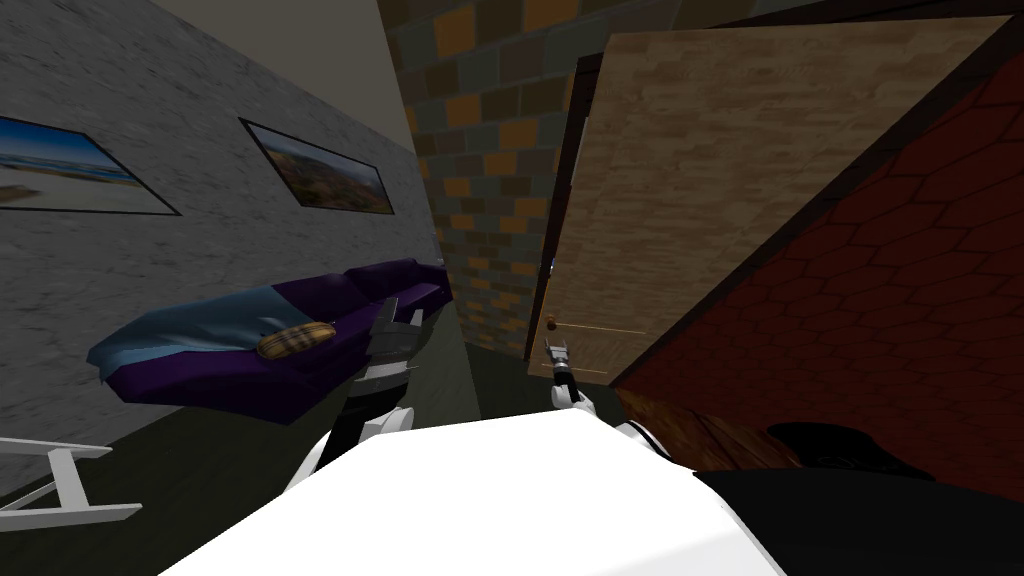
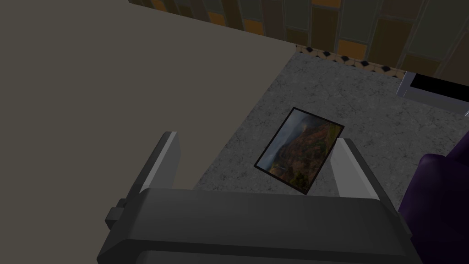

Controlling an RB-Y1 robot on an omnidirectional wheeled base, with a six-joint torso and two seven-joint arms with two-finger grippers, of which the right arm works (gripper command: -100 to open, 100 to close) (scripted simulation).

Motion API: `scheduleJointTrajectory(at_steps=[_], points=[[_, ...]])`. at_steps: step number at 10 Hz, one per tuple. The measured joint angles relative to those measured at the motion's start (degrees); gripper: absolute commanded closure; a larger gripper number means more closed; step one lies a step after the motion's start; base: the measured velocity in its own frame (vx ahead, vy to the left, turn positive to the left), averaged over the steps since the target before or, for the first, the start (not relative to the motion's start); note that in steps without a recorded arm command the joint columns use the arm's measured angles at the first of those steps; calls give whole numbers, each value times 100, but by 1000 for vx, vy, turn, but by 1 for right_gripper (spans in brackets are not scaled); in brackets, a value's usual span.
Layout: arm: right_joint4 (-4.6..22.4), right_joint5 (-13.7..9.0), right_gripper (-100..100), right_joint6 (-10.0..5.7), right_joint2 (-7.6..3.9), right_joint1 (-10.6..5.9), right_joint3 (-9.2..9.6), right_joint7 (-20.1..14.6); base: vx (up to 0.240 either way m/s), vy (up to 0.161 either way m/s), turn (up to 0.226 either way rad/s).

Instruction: Pull the door open

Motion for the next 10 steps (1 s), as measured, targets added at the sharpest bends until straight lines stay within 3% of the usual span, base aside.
scheduleJointTrajectory(at_steps=[3, 4, 5, 7, 8, 10], points=[[-41, -67, -100, 36, 34, -5, 12, -210, 13, -4, 46], [-203, -81, -100, 68, -41, 149, -5, -234, 152, 25, 66], [-121, -90, -100, 49, -75, 111, -14, -282, 174, -1, 121], [286, -124, -100, -133, -257, -18, -46, -532, 182, 13, 119], [72, -140, -100, -101, -297, 137, -69, -544, 161, -8, 131], [181, -180, -100, -144, -460, 174, -115, -689, 222, -9, 112]])
